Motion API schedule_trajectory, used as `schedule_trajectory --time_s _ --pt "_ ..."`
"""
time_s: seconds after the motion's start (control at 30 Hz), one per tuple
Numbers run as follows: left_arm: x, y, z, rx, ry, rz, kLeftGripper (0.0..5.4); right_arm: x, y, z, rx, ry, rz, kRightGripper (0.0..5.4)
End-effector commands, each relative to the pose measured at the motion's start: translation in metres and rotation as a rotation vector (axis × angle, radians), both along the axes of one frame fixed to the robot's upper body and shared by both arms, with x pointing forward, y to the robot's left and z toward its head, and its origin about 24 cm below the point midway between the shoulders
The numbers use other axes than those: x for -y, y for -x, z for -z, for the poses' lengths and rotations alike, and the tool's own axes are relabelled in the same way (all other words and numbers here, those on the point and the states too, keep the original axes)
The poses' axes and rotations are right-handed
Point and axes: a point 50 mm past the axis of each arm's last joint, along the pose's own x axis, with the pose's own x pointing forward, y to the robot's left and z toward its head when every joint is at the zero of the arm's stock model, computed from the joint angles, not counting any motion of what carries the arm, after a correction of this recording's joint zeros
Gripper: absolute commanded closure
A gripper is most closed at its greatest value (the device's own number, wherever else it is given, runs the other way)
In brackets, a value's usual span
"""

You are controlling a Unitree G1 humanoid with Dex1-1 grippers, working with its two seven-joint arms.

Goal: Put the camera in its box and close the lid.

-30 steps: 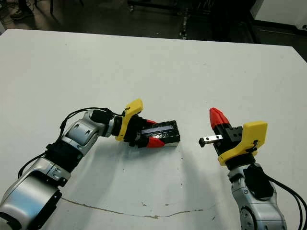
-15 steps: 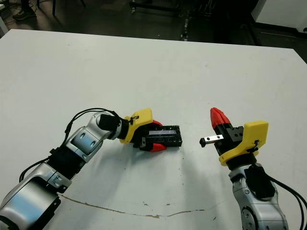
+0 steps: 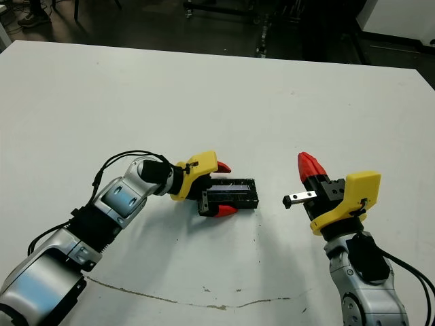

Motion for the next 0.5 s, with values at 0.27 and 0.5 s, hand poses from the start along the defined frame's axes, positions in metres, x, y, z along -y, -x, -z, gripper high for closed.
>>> schedule_trajectory --time_s 0.27,0.5 --pt "-0.013 0.020 0.033 -0.132 -0.106 0.016 0.01 0.003 0.001 0.001 -0.009 0.012 0.009 5.40" --pt "-0.060 0.024 0.020 -0.126 -0.098 -0.021 0.01 0.003 0.000 0.001 -0.005 0.010 -0.002 5.40"
